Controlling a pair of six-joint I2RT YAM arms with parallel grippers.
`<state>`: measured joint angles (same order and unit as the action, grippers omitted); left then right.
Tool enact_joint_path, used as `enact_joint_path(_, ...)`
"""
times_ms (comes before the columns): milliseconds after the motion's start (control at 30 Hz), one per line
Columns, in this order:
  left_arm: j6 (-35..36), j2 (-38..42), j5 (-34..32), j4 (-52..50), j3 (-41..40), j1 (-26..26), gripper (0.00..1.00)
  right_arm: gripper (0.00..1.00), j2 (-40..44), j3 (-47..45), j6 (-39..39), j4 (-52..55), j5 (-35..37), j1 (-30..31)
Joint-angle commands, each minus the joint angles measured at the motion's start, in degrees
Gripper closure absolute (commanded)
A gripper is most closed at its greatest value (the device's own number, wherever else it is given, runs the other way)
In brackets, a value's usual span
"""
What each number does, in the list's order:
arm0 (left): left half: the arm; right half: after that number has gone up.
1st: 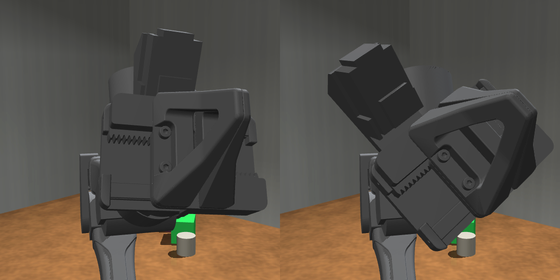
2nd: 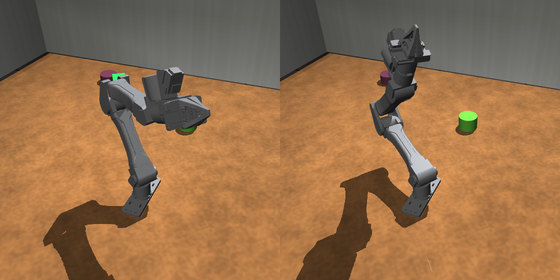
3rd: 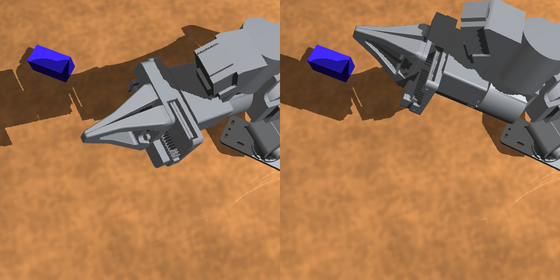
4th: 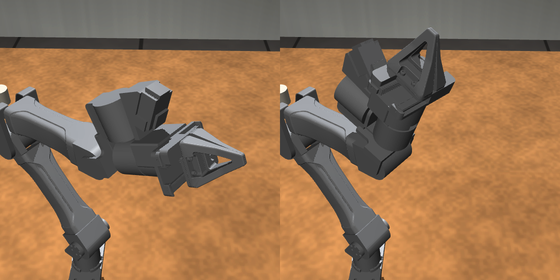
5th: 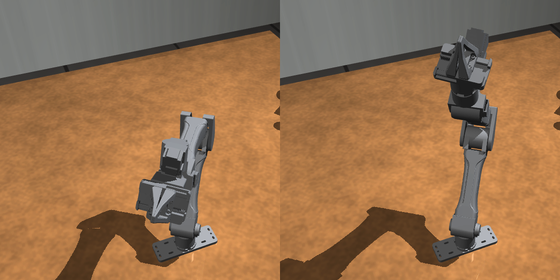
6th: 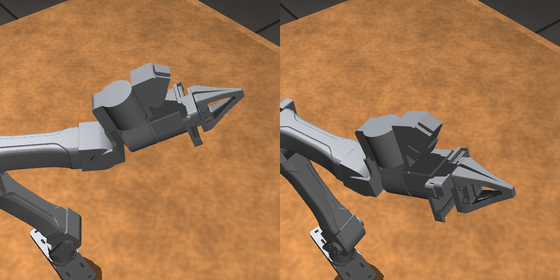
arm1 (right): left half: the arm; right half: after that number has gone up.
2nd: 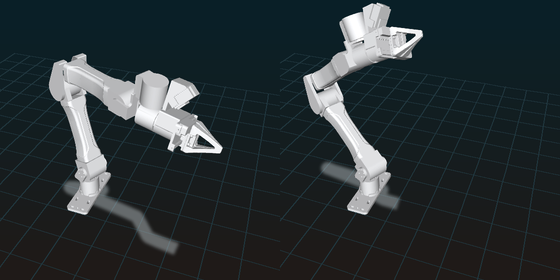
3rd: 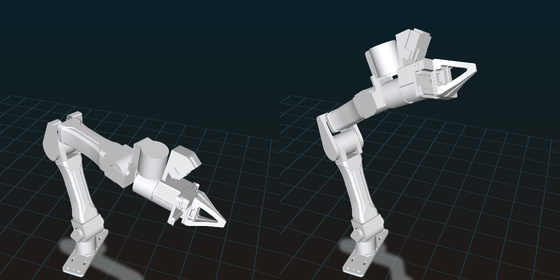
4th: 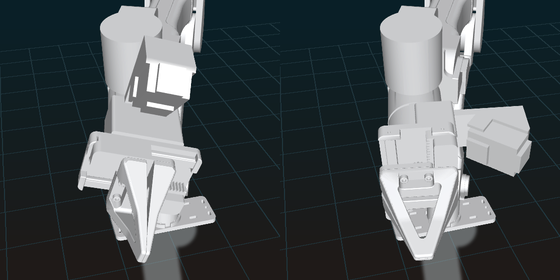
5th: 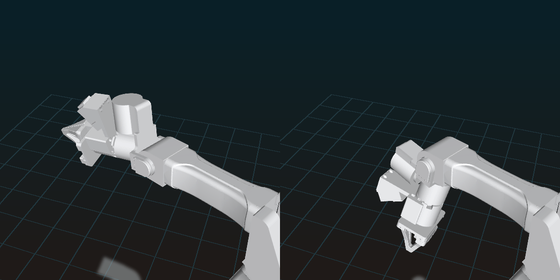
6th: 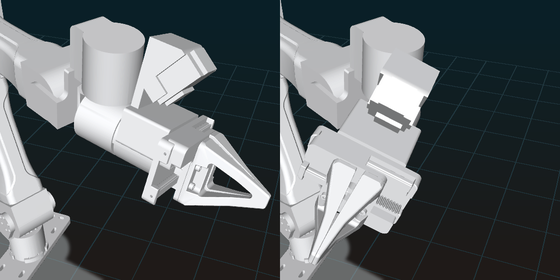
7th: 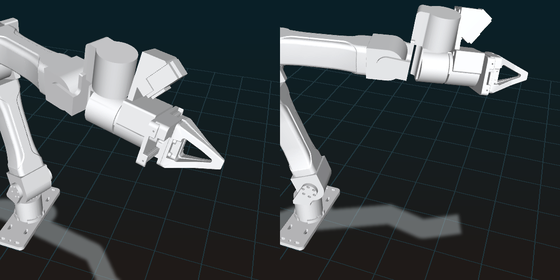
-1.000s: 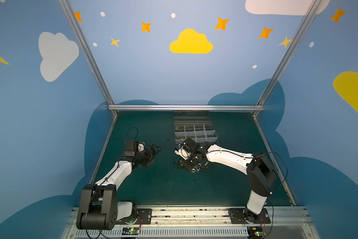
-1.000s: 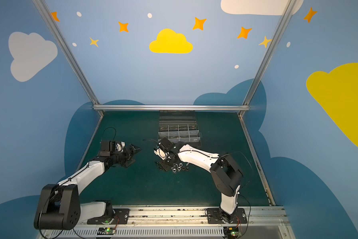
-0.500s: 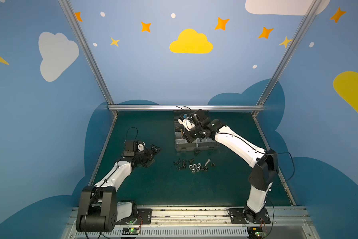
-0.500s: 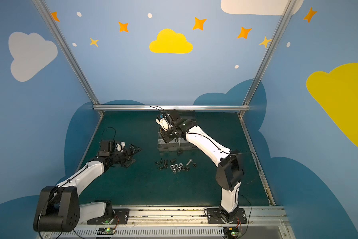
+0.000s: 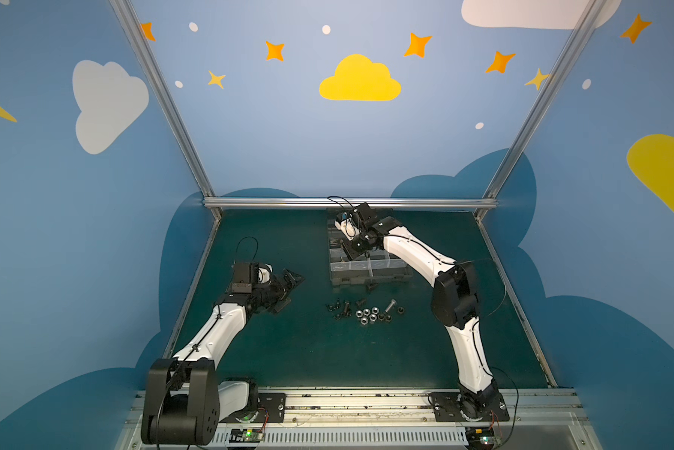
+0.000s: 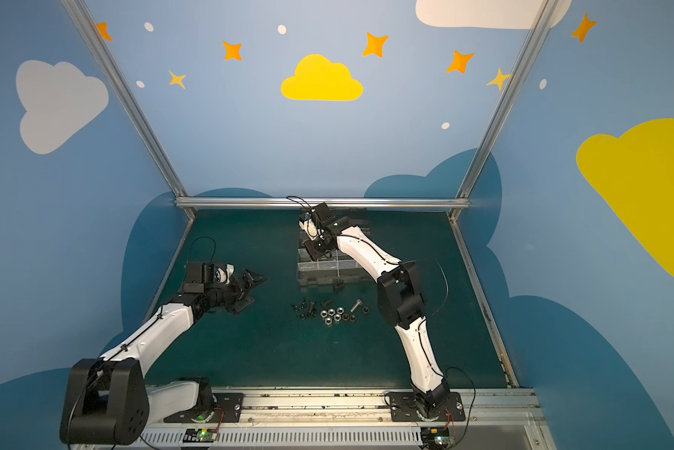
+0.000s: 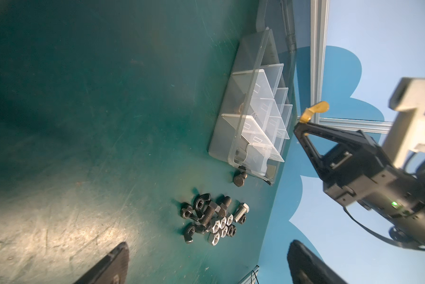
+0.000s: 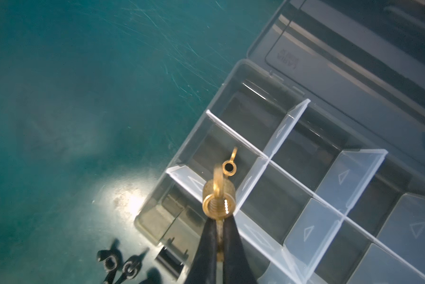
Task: Sort the screws and nuts into containers
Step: Place the nut into the container.
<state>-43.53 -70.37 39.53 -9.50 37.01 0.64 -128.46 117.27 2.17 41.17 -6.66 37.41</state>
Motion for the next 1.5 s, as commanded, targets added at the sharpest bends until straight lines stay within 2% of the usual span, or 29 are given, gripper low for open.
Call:
enact_joint_path(0,0.01,0.85,-0.66,-0.81,0.34,-0.2,0.0,1.0,-1.48,2.51,0.31,1.15,-1.2,-0.5)
enact_joint_path(300,-0.46,0.04,-0.24,0.03,0.68,-0.19,0.0,1.0,-6.33,6.36,0.41,2.31,-2.13,-0.49)
enact_joint_path(667,-1.02,-0.82,-0.26,1.8,0.3,-0.01,0.0,1.0,-7.43,6.23,0.55,3.3,-2.76,-0.24)
enact_joint_path(800,-1.23,-0.83,-0.42,2.92,-0.31,0.01,0.0,0.87,-7.72,6.24,1.11,3.66,-2.68,-0.23)
enact_joint_path(900,-1.83,-0.84,-0.52,3.4,-0.5,0.08,0.0,0.69,-7.72,6.3,1.33,3.7,-2.14,-0.17)
enact_joint_path(1000,-1.72,-0.79,-1.04,3.44,-0.39,0.21,0.0,0.62,-7.6,6.33,1.44,3.48,-1.79,-0.14)
enact_joint_path(1133,-1.38,-1.45,-1.03,3.11,0.36,0.18,0.0,0.57,-5.15,4.77,1.99,3.46,-2.86,-0.06)
enact_joint_path(1467,-1.56,-1.75,-1.65,3.41,-0.28,0.32,0.0,0.5,7.99,-6.57,3.71,2.64,-2.79,3.46)
